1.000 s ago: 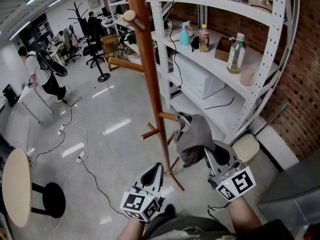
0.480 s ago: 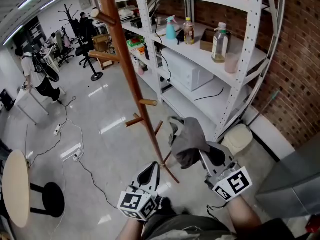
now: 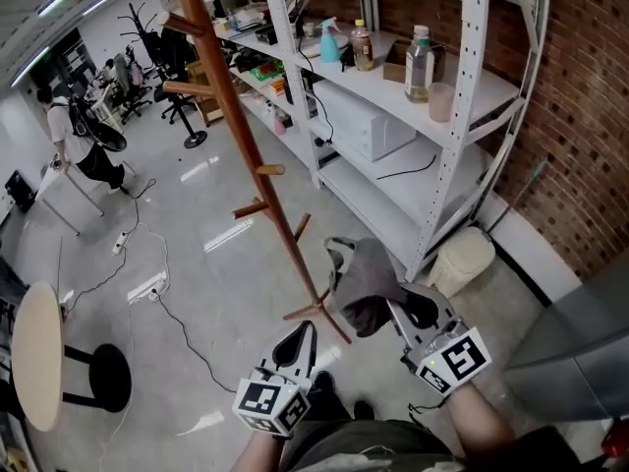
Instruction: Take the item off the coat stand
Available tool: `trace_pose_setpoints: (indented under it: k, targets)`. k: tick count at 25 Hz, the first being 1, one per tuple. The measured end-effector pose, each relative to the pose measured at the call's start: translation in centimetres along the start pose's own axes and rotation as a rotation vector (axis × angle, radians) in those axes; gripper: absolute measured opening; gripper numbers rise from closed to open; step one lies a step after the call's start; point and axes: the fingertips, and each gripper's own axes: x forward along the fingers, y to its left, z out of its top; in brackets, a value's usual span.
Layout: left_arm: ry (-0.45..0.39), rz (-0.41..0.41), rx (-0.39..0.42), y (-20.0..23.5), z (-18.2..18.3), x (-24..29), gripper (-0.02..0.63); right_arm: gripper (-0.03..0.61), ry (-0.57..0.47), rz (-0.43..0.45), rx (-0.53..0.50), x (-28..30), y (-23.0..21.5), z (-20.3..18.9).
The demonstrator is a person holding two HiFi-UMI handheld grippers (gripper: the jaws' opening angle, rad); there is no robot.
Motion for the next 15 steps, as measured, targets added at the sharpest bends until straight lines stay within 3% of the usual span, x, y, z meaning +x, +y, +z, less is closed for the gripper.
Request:
trace_pose_setpoints:
  k: [15]
  targets:
    - [0.018, -0.04, -0.005, -1.3, -1.2, -2.3, 0.008, 0.037, 0.061, -0.061, 0.004, -2.1, 1.4, -2.6]
